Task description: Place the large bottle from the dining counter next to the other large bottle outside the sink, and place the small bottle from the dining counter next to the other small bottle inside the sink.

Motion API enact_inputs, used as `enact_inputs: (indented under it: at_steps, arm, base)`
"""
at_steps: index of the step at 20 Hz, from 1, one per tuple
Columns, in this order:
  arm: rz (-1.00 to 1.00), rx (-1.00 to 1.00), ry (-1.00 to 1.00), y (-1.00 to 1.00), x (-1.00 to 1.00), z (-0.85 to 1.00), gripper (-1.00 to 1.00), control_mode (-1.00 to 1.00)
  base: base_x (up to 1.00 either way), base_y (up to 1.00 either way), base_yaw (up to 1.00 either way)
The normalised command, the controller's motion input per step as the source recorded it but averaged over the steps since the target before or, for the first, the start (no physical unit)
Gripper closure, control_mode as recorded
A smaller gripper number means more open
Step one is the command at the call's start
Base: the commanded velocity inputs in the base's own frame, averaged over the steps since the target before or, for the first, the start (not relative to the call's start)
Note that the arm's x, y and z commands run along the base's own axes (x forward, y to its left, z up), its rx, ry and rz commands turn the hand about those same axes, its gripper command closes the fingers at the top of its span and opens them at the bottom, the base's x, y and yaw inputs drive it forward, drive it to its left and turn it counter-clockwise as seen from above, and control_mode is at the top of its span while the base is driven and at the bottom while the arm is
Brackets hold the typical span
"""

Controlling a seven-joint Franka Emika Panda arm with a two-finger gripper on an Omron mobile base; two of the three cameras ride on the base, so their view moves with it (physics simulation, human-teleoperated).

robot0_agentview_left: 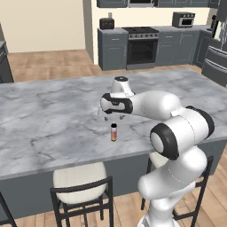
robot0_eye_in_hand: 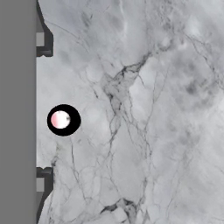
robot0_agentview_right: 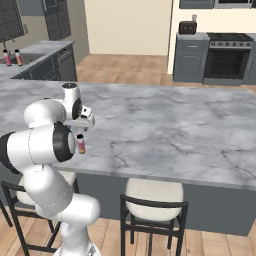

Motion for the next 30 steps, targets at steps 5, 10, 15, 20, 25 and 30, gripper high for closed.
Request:
enact_inputs:
  at_steps: [5, 10, 15, 20, 25, 30]
  arm:
    - [0.00, 0.00, 0.00, 0.00, 0.00, 0.00, -1.00, -1.00]
    - [0.00, 0.00, 0.00, -0.07, 0.00, -0.02, -1.00, -1.00]
    - [0.00, 0.00, 0.00, -0.13, 0.00, -0.07, -1.00, -1.00]
    - [0.00, 0.00, 0.00, -0.04, 0.00, -0.13, -1.00, -1.00]
    - [0.00, 0.00, 0.00, 0.00, 0.00, -0.03, -1.00, -1.00]
    - [0.00, 0.00, 0.00, 0.03, 0.00, -0.11, -1.00, -1.00]
  base:
    - [0.00, 0.00, 0.00]
    - [0.00, 0.00, 0.00]
    - [0.00, 0.00, 0.00]
    - [0.00, 0.00, 0.00]
    - [0.00, 0.00, 0.00]
    - [0.00, 0.00, 0.00]
